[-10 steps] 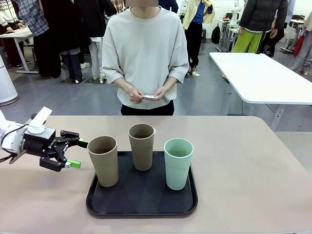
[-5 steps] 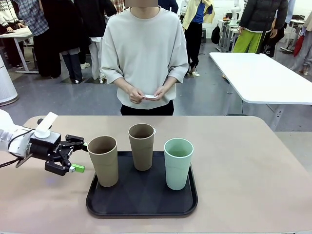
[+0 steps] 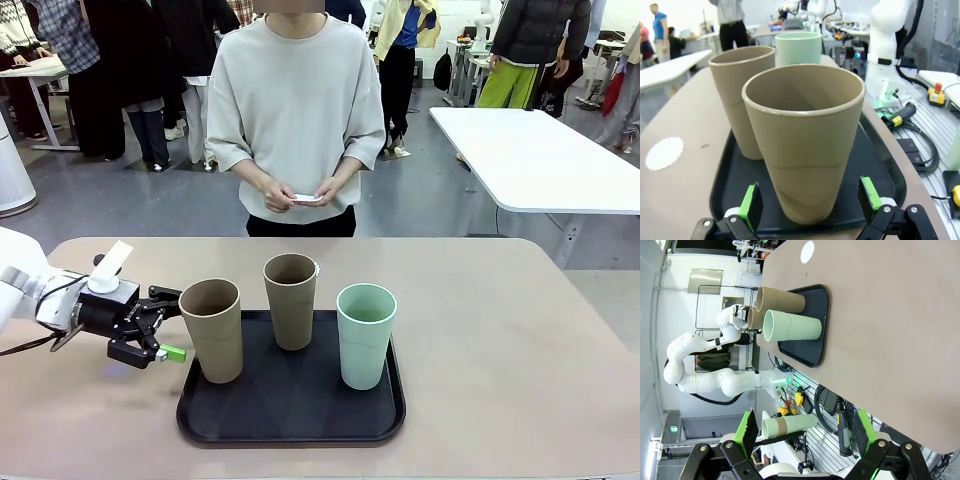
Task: Place coasters on the table and set cups on them.
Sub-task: Pick up one Reusable plastic cup and place it on a coaster set by the human.
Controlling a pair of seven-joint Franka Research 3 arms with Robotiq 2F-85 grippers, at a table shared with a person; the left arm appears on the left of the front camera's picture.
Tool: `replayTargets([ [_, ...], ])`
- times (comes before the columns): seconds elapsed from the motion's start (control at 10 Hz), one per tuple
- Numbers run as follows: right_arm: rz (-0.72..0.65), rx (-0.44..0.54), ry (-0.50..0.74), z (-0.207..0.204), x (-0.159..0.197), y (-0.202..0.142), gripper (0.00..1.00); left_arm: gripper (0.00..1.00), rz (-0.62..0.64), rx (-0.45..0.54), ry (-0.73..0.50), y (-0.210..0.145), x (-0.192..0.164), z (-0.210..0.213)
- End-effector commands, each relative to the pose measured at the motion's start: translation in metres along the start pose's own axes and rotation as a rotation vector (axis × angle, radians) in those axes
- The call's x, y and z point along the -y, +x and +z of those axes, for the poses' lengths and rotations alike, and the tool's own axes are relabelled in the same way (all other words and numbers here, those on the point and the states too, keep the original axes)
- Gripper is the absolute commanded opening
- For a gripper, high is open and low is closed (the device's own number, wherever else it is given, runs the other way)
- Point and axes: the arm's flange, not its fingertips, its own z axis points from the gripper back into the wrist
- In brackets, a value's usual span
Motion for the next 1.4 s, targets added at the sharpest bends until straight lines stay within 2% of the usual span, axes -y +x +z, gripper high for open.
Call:
replayTargets([
  [0.0, 0.001, 0.008, 0.007, 0.001, 0.0, 0.002, 1.0, 1.0, -0.051, 0.014, 0.005, -0.007, -0.003, -0.012],
  [1.3, 0.001, 0.008, 0.007, 0.001, 0.0, 0.002, 1.0, 1.0, -0.086, 0.018, -0.086, -0.007, -0.008, -0.057],
])
